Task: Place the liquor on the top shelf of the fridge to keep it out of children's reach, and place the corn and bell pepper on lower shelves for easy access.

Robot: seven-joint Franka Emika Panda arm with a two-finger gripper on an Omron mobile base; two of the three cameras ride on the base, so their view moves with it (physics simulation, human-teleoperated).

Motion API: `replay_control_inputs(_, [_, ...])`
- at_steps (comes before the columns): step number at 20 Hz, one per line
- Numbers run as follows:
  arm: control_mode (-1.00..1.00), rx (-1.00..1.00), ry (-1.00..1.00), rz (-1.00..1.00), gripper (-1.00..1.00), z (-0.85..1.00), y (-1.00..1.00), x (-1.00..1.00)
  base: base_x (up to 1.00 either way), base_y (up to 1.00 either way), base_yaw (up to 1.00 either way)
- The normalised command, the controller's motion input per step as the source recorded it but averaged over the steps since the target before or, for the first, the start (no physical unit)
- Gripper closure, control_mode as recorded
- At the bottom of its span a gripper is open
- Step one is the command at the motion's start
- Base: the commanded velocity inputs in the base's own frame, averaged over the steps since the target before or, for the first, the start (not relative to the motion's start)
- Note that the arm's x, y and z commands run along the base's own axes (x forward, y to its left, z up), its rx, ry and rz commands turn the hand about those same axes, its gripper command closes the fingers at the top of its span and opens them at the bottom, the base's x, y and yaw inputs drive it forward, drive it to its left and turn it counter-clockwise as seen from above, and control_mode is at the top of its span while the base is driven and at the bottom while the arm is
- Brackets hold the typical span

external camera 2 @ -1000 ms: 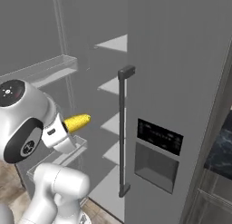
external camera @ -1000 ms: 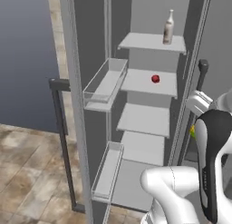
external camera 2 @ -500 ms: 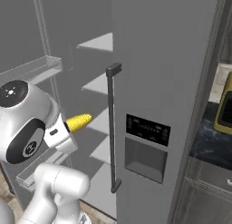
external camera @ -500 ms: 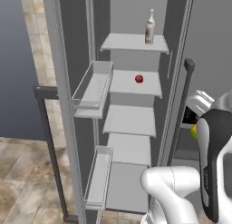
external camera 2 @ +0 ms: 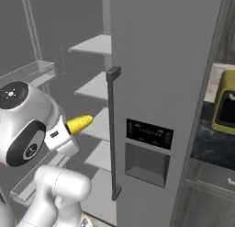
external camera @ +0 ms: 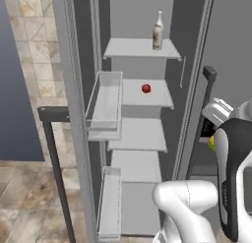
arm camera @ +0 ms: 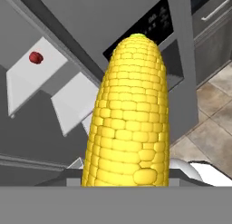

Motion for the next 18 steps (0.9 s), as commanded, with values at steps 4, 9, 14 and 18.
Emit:
replay_control_inputs(4, [1.00, 0.00, 0.00, 0.00, 1.00, 0.00, 0.00, 0.00, 0.48, 0.30, -0.18])
replay_control_inputs(9, [1.00, 0.00, 0.00, 0.00, 1.00, 0.00, 0.00, 0.00, 0.46, 0.14, -0.18])
replay_control_inputs(14, [1.00, 0.00, 0.00, 0.00, 1.00, 0.00, 0.00, 0.00, 0.48, 0.13, -0.18])
replay_control_inputs(18, [1.00, 0.00, 0.00, 0.00, 1.00, 0.00, 0.00, 0.00, 0.39, 0.31, -0.18])
